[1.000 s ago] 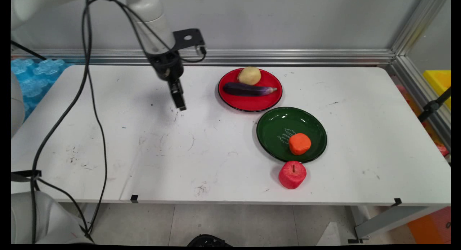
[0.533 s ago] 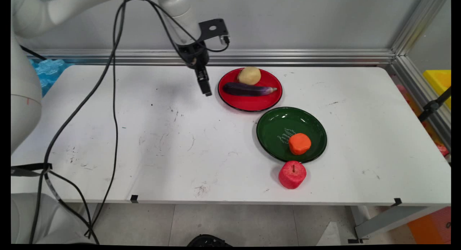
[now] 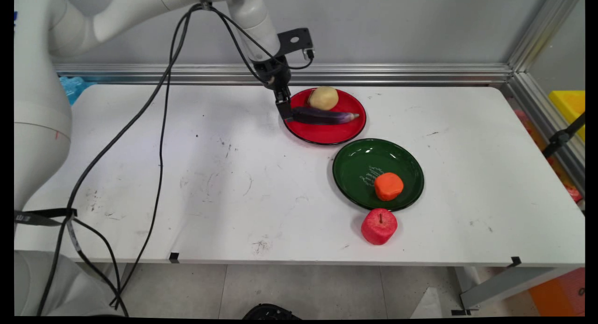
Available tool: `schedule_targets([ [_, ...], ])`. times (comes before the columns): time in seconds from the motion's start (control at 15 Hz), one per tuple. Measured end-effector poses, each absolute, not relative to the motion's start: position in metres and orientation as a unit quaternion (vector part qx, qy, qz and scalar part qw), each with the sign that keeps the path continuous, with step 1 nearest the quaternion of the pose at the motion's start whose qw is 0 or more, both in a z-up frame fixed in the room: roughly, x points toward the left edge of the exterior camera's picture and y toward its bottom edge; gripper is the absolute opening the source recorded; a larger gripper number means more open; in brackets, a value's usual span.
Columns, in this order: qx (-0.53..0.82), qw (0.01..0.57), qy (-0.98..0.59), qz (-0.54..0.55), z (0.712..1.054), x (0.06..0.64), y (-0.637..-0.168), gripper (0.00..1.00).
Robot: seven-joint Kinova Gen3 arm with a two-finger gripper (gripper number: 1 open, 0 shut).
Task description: Pick up the eggplant from the red plate
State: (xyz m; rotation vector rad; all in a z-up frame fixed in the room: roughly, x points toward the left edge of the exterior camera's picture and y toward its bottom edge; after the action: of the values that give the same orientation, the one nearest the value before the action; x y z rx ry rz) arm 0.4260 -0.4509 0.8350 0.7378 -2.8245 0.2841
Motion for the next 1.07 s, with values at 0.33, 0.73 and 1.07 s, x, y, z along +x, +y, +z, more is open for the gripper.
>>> schedule_targets([
  [0.33, 0.22, 0.119, -0.963, 0.097, 0.815, 0.422, -0.468, 1.0],
  [0.73, 0.2, 0.129, -0.966, 0.097, 0.796, 0.42, -0.479, 1.0],
  [1.07, 0.192, 0.134, -0.967, 0.097, 0.787, 0.419, -0.485, 1.0],
])
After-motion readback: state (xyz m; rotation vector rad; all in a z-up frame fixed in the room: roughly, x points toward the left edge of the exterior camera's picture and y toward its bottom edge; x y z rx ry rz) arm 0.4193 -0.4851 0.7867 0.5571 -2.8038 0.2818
